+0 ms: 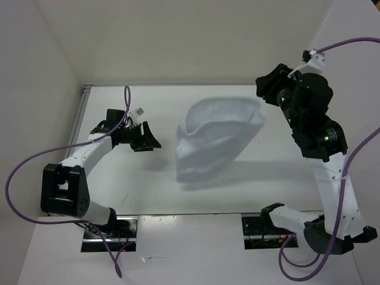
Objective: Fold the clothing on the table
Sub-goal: Move the skirt to the center of the board
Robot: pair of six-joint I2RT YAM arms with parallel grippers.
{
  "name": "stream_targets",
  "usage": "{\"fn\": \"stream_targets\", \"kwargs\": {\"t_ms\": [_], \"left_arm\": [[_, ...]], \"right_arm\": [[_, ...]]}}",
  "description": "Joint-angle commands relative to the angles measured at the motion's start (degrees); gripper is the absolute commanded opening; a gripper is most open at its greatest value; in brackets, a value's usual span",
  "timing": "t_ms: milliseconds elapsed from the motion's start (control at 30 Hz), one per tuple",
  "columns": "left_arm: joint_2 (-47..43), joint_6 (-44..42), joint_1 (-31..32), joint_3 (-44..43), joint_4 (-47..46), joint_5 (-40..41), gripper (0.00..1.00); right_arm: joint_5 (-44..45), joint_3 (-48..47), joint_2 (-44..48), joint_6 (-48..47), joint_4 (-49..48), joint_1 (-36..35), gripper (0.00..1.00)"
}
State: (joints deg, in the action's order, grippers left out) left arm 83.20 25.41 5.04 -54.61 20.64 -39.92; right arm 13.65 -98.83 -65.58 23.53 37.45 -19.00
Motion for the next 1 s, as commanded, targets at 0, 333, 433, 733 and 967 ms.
{"fn": "stream_targets", "kwargs": {"t_ms": [0, 333, 433, 733, 967], "left_arm": [[0.2, -1.9, -0.3, 0.5, -1.6, -2.2, 0.64], [0.2, -3.5, -0.3, 0.5, -0.5, -2.8, 0.64], [0.2, -3.5, -0.3, 0.5, 0.0, -3.3, 0.64], [0.2, -6.6, -0.3, -0.1, 2.6, -2.7, 0.64], [-0.3, -7.8, -0.3, 1.2, 4.9, -3.9, 0.64]], "right_arm": [[4.9, 5.7, -2.1, 2.5, 13.7, -0.2, 0.53], [-0.6, 10.0, -6.0, 3.5, 12.0, -0.7, 0.53], [-9.2, 13.6, -9.9, 2.8, 10.0, -2.5, 0.49], [-11.5, 18.2, -21.7, -3.1, 12.9, -26.8, 0.45], [-9.7, 23.1, -23.4, -2.6, 17.1, -32.5, 0.45]]}}
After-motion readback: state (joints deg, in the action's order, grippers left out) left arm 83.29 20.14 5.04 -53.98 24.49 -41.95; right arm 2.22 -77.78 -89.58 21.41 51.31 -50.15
